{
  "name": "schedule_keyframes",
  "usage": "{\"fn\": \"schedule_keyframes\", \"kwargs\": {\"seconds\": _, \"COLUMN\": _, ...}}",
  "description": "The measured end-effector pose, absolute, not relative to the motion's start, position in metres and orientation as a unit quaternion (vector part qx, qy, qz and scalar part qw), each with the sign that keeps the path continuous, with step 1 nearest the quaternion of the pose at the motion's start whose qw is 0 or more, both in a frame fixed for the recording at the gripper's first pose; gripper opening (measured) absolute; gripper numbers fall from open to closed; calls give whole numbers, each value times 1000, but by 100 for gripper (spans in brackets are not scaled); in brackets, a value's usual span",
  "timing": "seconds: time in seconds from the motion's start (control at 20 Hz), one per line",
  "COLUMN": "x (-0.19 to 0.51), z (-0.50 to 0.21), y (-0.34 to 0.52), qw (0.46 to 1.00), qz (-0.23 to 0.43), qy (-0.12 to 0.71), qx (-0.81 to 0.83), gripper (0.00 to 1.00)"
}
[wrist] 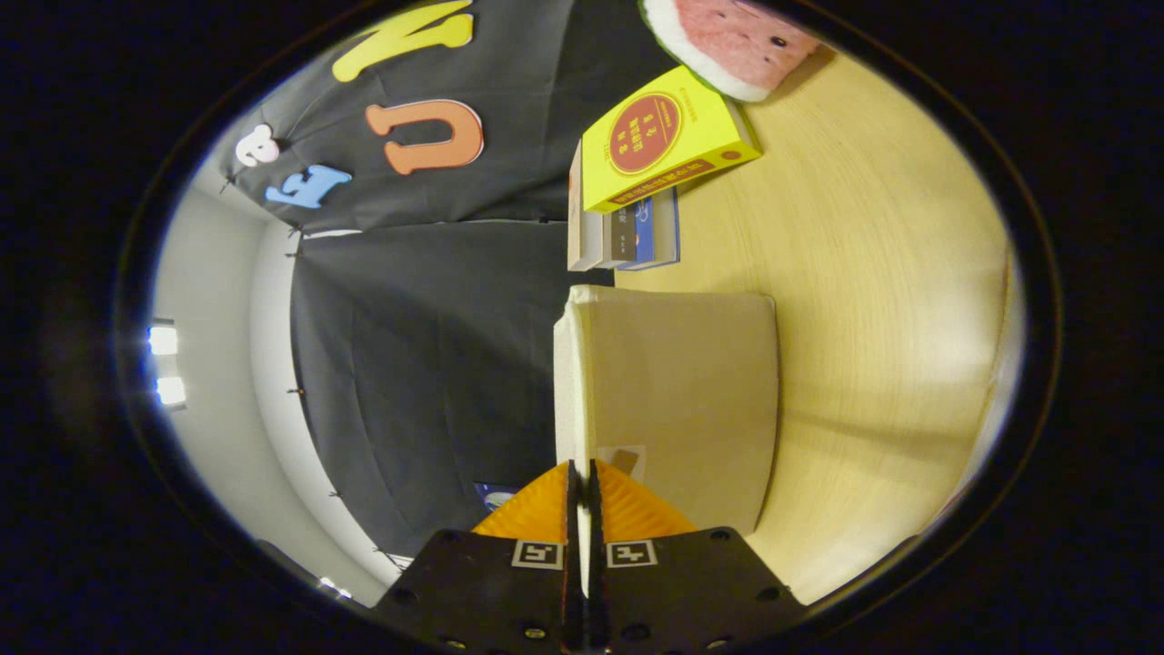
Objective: Open the storage box then place both shoes into the box .Put the left shoe in first, then the right shoe, with the right side of both shoes facing outward in a uniform manner.
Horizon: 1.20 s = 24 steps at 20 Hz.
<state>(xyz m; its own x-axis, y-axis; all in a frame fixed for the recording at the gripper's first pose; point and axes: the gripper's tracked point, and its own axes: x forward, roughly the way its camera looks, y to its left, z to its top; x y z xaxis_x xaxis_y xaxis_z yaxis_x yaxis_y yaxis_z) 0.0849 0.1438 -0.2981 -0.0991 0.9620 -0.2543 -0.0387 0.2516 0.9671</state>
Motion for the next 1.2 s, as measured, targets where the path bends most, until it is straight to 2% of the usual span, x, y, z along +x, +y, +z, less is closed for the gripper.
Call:
{"fn": "schedule_keyframes", "kwargs": {"seconds": 0.45, "x": 69, "z": -210, "y": 177, "qw": 557, "qz": 478, "qy": 555, "qx": 391, "gripper": 1}}
{"fn": "schedule_keyframes", "kwargs": {"seconds": 0.8, "x": 54, "z": -150, "y": 252, "qw": 568, "qz": 489, "qy": 544, "qx": 377, "gripper": 2}}
{"fn": "schedule_keyframes", "kwargs": {"seconds": 1.2, "x": 46, "z": -128, "y": 338, "qw": 577, "qz": 491, "qy": 550, "qx": 351, "gripper": 3}}
